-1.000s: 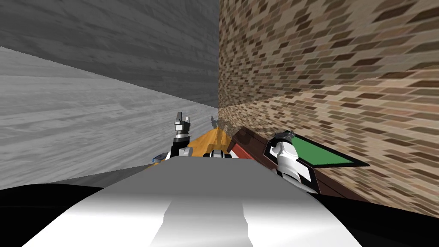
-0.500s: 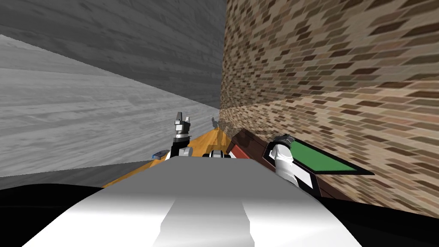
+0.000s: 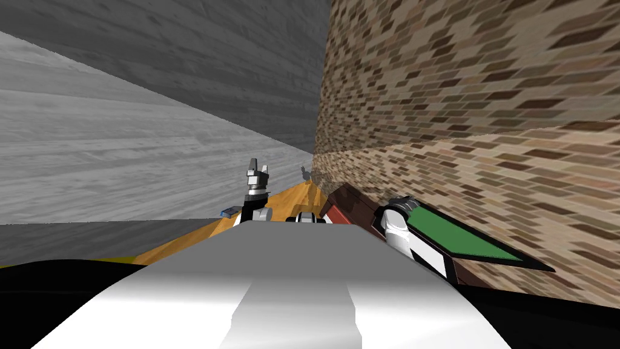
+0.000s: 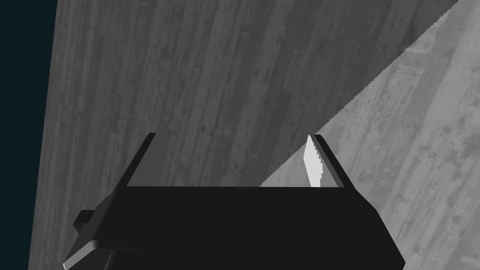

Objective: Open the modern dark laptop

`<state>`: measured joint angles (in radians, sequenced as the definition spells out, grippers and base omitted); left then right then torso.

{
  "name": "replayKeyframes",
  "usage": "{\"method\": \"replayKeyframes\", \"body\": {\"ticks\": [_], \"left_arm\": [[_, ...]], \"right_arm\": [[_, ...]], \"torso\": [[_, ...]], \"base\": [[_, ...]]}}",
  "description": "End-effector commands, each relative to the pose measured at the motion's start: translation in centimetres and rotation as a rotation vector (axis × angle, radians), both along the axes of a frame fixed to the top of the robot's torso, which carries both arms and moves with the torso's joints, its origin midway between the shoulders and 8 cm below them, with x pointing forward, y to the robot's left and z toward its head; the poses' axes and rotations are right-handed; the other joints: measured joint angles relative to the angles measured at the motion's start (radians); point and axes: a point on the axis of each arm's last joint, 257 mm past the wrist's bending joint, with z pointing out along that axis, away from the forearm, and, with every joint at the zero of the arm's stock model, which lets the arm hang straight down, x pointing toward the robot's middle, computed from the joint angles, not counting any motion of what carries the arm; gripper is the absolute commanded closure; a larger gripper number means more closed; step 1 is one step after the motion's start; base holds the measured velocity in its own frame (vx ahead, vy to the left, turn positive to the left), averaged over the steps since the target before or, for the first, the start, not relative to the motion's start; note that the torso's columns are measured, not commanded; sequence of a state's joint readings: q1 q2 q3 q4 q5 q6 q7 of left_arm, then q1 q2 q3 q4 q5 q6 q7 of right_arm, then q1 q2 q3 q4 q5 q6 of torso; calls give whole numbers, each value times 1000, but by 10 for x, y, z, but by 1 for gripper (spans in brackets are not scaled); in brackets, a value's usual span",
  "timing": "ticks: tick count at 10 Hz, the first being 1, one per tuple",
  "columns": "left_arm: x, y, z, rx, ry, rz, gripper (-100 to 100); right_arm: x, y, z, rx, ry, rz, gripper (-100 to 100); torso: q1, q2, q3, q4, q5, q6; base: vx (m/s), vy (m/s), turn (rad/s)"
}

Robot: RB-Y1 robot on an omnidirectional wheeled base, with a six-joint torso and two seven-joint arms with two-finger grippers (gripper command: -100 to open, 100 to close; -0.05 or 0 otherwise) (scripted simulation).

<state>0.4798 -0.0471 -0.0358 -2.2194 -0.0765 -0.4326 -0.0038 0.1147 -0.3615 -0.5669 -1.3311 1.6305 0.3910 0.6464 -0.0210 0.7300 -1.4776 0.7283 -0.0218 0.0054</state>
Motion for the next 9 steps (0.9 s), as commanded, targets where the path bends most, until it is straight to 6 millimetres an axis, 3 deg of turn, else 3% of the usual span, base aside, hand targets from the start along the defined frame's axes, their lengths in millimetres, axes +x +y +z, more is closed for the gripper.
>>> {"method": "replayKeyframes", "body": {"ticks": [1,9], "left_arm": [[0,0,0,0,0,0,0],[0,0,0,0,0,0,0]], "right_arm": [[-39,16,-38,22,37,-57,100],[-40,16,-32,4,22,-61,100]], "torso": [[-2,2,1,2,1,-4],[-8,0,1,1,-2,-2]], "base": [[-39,-44,135],[-1,-2,5]]}}
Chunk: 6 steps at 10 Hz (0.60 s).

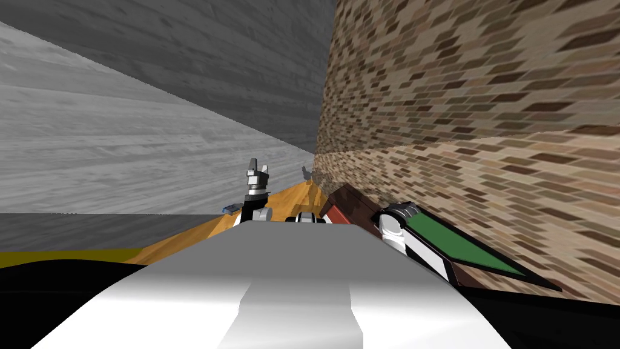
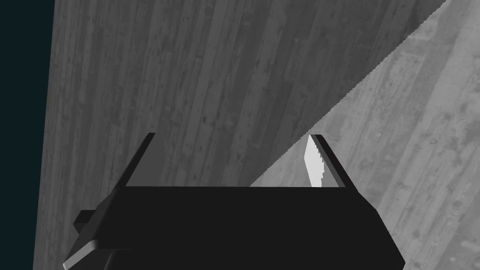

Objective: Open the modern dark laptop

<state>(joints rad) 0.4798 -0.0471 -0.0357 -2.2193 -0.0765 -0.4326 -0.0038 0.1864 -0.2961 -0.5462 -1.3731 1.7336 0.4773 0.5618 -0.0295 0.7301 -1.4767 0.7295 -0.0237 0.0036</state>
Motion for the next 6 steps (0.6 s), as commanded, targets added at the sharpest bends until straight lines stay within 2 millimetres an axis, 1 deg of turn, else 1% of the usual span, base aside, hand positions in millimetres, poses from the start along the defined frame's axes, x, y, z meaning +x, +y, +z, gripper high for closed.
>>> {"method": "replayKeyframes", "body": {"ticks": [1,2,4,5,6], "left_arm": [[0,0,0,0,0,0,0],[0,0,0,0,0,0,0],[0,0,0,0,0,0,0],[0,0,0,0,0,0,0],[0,0,0,0,0,0,0]], "right_arm": [[-4,11,-2,-19,-8,-17,100],[-4,11,-1,-19,-8,-18,100],[-8,35,-9,-38,-27,-29,100],[-12,34,-2,-67,-26,-46,100],[-13,46,-4,-78,-39,-49,100]], "torso": [[1,0,0,0,1,0],[4,2,0,2,3,-5],[11,-3,-2,1,5,-8],[13,-4,-3,1,6,-11],[12,-6,-5,1,8,-10]], "base": [[-44,-38,130],[-33,-38,107],[-51,-59,176],[-47,-49,139],[-47,-54,162]]}}
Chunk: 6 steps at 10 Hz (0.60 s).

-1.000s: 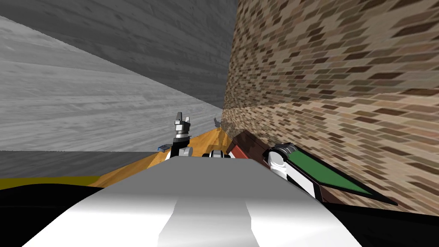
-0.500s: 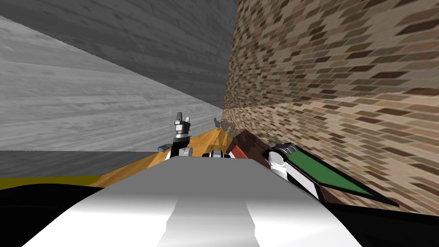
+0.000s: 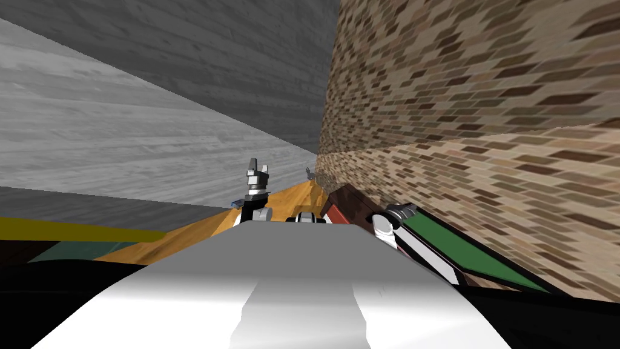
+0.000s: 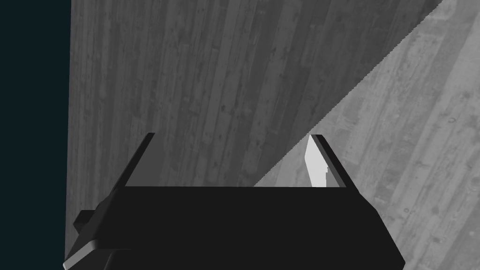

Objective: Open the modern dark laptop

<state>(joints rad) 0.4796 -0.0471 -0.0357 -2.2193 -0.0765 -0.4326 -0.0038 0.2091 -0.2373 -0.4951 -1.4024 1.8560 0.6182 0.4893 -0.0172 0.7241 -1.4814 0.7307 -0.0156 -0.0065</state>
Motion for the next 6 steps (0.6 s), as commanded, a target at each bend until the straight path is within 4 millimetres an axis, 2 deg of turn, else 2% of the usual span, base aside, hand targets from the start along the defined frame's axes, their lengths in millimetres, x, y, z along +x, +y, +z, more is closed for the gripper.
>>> {"method": "replayKeyframes", "body": {"ticks": [1,3,4,6], "left_arm": [[0,0,0,0,0,0,0],[0,0,0,0,0,0,0],[0,0,0,0,0,0,0],[0,0,0,0,0,0,0]], "right_arm": [[-4,21,-7,-18,-6,-11,100],[-8,47,-6,-53,-40,-17,100],[-10,48,-2,-72,-41,-26,100],[-10,48,-2,-72,-41,-26,100]], "torso": [[1,0,0,0,0,-2],[3,2,1,0,1,0],[0,4,2,2,1,-1],[-2,3,2,1,1,7]], "base": [[-27,-29,91],[-49,-55,167],[-69,-62,168],[-7,-2,-16]]}}
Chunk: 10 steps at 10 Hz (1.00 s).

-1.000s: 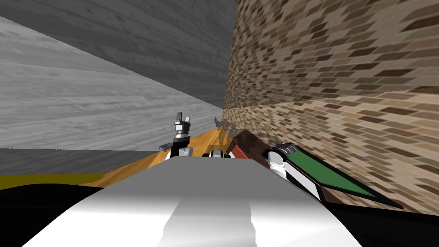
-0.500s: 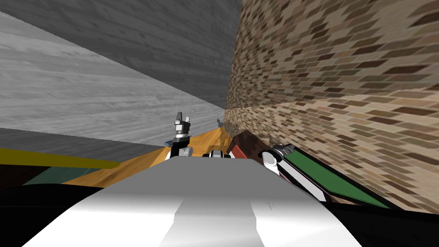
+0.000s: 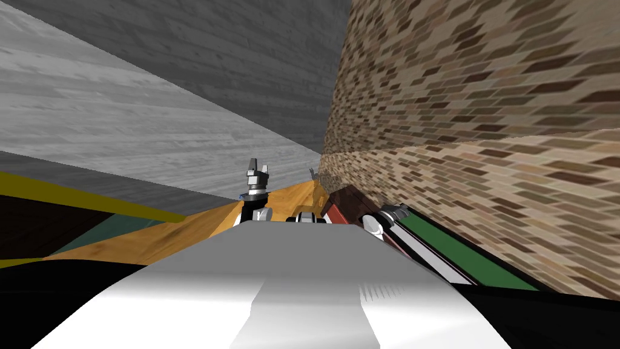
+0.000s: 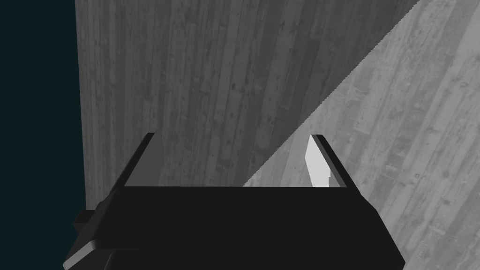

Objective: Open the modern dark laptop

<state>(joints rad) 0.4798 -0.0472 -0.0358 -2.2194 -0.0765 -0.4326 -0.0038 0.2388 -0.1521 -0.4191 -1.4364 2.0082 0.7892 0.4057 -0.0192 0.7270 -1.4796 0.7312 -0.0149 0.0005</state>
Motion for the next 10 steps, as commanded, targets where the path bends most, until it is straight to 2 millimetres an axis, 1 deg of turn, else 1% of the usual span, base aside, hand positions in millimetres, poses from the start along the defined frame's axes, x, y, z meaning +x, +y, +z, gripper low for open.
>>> {"method": "replayKeyframes", "body": {"ticks": [1,3,6,7,9,10], "left_arm": [[0,0,0,0,0,0,0],[0,0,0,0,0,0,0],[0,0,0,0,0,0,0],[0,0,0,0,0,0,0],[0,0,0,0,0,0,0],[0,0,0,0,0,0,0]], "right_arm": [[-2,3,-10,16,15,0,100],[-2,3,-10,16,15,0,100],[-2,3,-10,16,15,0,100],[-2,9,3,-20,-18,-1,100],[-7,16,5,-39,-35,-7,100],[-12,23,7,-58,-54,-11,100]], "torso": [[-2,1,0,0,0,4],[-5,8,5,2,0,5],[-3,8,5,1,-1,6],[-3,7,4,1,-1,4],[2,5,2,3,4,-2],[6,3,1,2,4,-4]], "base": [[3,4,-11],[0,0,-1],[3,3,-11],[-34,-22,84],[-39,-44,129],[-47,-54,163]]}}
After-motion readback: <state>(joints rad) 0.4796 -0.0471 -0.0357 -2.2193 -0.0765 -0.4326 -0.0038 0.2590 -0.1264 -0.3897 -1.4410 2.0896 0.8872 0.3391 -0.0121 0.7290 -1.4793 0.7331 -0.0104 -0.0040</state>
